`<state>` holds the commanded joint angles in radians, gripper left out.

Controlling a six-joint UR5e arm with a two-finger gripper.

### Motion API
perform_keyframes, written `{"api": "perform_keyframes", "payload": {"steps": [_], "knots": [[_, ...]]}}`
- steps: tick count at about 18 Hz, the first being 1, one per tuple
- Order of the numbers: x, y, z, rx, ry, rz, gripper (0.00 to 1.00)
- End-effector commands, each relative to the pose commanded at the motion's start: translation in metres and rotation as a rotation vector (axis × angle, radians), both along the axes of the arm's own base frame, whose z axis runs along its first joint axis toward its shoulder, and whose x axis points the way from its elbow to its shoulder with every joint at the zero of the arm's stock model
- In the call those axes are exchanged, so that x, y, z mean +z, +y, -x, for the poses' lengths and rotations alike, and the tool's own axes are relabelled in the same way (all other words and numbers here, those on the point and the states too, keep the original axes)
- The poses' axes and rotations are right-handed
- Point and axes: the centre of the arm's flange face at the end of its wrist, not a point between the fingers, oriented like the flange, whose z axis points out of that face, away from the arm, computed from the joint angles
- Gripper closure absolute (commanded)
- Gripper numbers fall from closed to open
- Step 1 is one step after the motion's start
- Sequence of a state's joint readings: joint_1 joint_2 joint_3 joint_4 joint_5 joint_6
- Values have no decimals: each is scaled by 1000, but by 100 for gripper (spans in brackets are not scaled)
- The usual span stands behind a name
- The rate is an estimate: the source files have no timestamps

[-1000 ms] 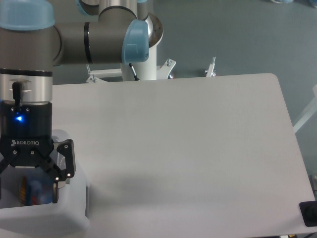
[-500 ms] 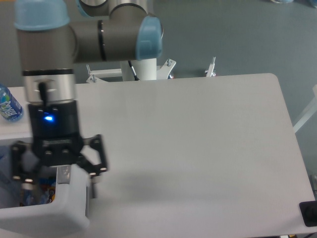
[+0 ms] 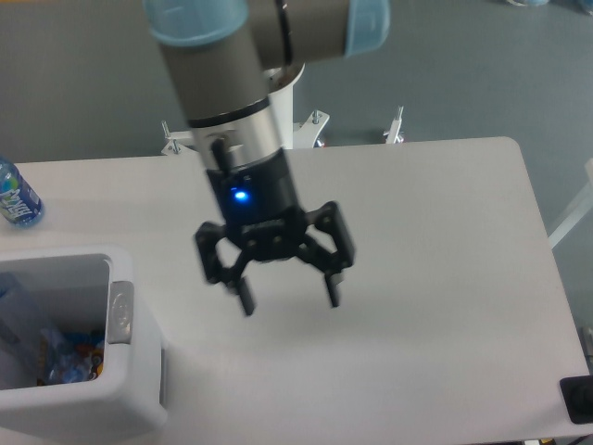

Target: Place the trash in the trash can

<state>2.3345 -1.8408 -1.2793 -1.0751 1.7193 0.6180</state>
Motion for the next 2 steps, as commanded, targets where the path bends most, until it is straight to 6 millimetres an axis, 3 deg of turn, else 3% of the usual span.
{"api": "perform_keyframes", "payload": {"steps": [2], "knots": [[12,-12,2,-15,25,19,0]]}}
